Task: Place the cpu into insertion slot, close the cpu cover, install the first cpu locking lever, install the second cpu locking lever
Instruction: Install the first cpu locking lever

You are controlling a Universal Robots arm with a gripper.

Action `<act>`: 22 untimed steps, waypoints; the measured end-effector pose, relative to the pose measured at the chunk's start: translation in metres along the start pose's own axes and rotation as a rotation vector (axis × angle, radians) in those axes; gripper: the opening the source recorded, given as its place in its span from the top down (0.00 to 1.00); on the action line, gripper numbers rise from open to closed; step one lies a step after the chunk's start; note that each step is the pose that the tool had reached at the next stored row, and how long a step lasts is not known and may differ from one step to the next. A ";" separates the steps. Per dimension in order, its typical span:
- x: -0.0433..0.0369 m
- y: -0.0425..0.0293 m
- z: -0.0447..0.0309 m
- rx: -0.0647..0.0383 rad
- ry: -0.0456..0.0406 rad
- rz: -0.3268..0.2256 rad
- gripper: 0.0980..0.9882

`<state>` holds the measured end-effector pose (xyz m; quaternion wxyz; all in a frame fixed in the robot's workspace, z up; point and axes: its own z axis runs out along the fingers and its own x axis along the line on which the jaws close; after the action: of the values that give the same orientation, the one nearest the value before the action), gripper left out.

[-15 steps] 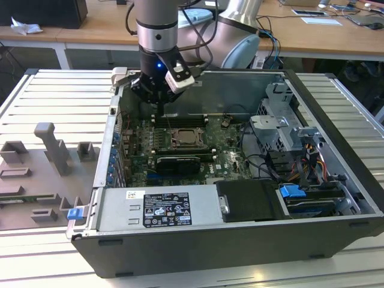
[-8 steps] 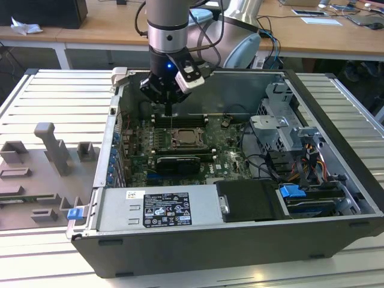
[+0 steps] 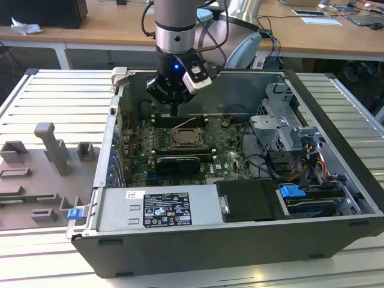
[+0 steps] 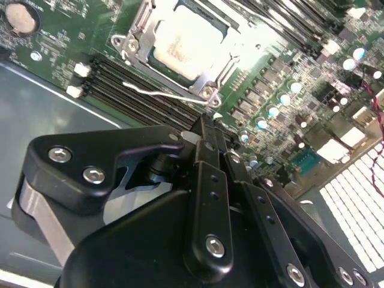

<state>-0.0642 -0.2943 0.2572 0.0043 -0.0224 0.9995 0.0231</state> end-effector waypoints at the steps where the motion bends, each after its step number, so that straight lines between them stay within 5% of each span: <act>1: -0.0021 -0.0001 0.0002 0.000 0.0000 0.000 0.99; 3: -0.0084 -0.0005 0.0012 -0.003 -0.0001 0.000 0.99; 5: -0.0104 -0.0006 0.0019 -0.048 -0.0023 0.000 0.99; 6: -0.0107 -0.0007 0.0031 -0.053 -0.0027 0.000 0.99; 14: -0.0191 -0.0017 0.0198 -0.053 -0.0024 0.000 0.99; 22: -0.0246 -0.0004 0.0254 -0.054 -0.0036 -0.002 0.99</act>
<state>-0.0394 -0.2924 0.2321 0.0055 -0.0232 0.9985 0.0500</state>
